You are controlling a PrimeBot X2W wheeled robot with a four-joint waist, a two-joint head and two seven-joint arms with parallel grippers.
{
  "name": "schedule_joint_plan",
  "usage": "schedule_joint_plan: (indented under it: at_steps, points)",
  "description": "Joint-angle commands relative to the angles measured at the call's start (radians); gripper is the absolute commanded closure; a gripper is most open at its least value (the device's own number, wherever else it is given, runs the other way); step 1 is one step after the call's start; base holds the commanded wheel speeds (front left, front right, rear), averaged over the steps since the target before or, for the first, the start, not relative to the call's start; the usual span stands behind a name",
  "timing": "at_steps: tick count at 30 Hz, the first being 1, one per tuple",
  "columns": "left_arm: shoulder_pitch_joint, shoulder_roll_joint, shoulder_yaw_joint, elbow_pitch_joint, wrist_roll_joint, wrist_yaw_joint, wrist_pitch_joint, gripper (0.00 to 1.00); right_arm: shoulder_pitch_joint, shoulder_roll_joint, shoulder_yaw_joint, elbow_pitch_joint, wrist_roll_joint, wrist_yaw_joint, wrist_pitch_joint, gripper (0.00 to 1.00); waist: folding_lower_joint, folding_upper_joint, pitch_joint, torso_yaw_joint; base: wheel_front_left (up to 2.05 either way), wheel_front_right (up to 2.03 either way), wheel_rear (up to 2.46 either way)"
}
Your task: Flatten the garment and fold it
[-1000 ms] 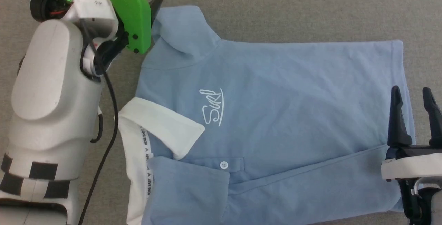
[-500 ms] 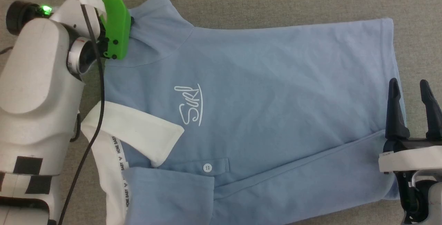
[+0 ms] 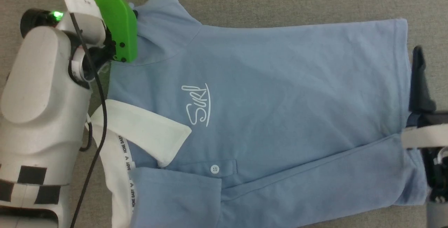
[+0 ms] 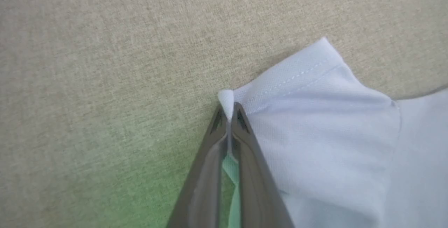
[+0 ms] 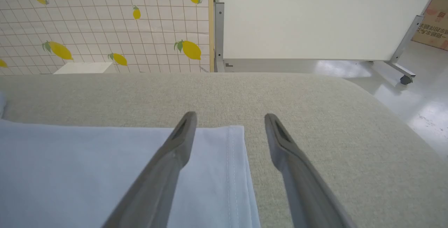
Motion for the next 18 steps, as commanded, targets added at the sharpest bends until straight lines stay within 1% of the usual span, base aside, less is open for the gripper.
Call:
schedule_joint_plan:
  at_steps: [1, 3, 5, 7, 9, 11, 12, 14, 16, 18]
  points:
    - [0.041, -0.005, -0.008, 0.008, -0.003, -0.007, -0.009, 1.00, -0.038, -0.020, 0.004, -0.014, 0.011, -0.001, 0.021, 0.00, -0.0001, -0.0001, -0.020, 0.018, 0.00, 0.00, 0.00]
    - [0.049, -0.007, -0.013, 0.002, -0.006, -0.013, -0.026, 1.00, -0.079, -0.057, 0.006, -0.025, 0.048, -0.001, 0.076, 0.00, -0.0001, -0.0001, -0.029, 0.027, 0.00, 0.00, 0.00]
    - [0.055, -0.008, -0.016, -0.006, -0.011, -0.017, -0.036, 1.00, -0.120, -0.104, 0.012, -0.020, 0.090, -0.001, 0.162, 0.00, -0.0001, -0.0001, -0.034, 0.035, 0.00, 0.00, 0.00]
    - [0.058, -0.008, -0.016, -0.013, -0.015, -0.018, -0.043, 1.00, -0.166, -0.145, 0.008, -0.006, 0.133, -0.001, 0.258, 0.00, -0.0001, -0.0001, -0.034, 0.041, 0.00, 0.00, 0.00]
    - [0.057, -0.008, -0.017, -0.018, -0.016, -0.018, -0.048, 1.00, -0.204, -0.192, 0.012, 0.026, 0.155, -0.001, 0.385, 0.00, -0.0001, -0.0001, -0.030, 0.046, 0.00, 0.00, 0.00]
    - [0.055, -0.008, -0.018, -0.023, -0.015, -0.017, -0.050, 1.00, -0.245, -0.209, -0.011, 0.072, 0.173, -0.001, 0.508, 0.00, -0.0001, -0.0001, -0.024, 0.049, 0.00, 0.00, 0.00]
    - [0.053, -0.008, -0.019, -0.026, -0.015, -0.016, -0.051, 1.00, -0.260, -0.219, -0.009, 0.100, 0.181, -0.001, 0.587, 0.00, -0.0001, -0.0001, -0.019, 0.052, 0.00, 0.00, 0.00]
    - [0.050, -0.010, -0.022, -0.031, -0.014, -0.013, -0.053, 1.00, -0.293, -0.224, -0.021, 0.139, 0.201, -0.001, 0.687, 0.00, -0.0001, -0.0001, -0.010, 0.056, 0.00, 0.00, 0.00]
    - [0.046, -0.014, -0.024, -0.034, -0.013, -0.012, -0.059, 1.00, -0.317, -0.232, -0.025, 0.173, 0.199, -0.001, 0.758, 0.00, -0.0001, -0.0001, -0.001, 0.061, 0.00, 0.00, 0.00]
    - [0.042, -0.019, -0.027, -0.034, -0.012, -0.011, -0.064, 1.00, -0.335, -0.235, -0.029, 0.198, 0.197, -0.001, 0.800, 0.00, -0.0001, -0.0001, 0.008, 0.067, 0.00, 0.00, 0.00]
